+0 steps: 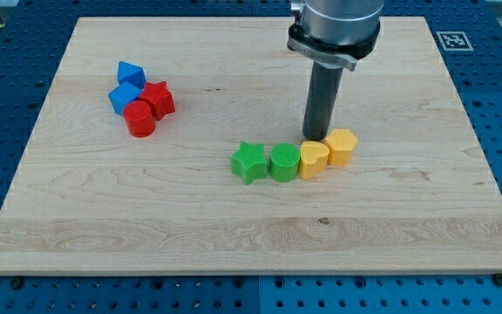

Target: Push the yellow hexagon to the right of the yellow heart

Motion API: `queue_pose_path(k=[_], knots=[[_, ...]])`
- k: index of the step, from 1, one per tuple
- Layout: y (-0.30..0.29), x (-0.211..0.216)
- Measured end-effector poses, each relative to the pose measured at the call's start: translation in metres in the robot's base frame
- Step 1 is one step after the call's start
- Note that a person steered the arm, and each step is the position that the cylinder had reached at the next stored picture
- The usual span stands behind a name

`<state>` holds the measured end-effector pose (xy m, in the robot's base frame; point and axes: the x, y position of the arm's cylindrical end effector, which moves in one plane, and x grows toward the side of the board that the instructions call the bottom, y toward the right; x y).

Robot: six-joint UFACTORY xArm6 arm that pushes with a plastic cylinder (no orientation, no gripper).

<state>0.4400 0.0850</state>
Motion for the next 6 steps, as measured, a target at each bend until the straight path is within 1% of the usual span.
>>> queue_pose_path(k=[2,3,4,5,6], knots=[[0.038,-0.004],[0.051,0.004],[0.051,-0.001],[0.031,-0.01],[0.023,-0.007]])
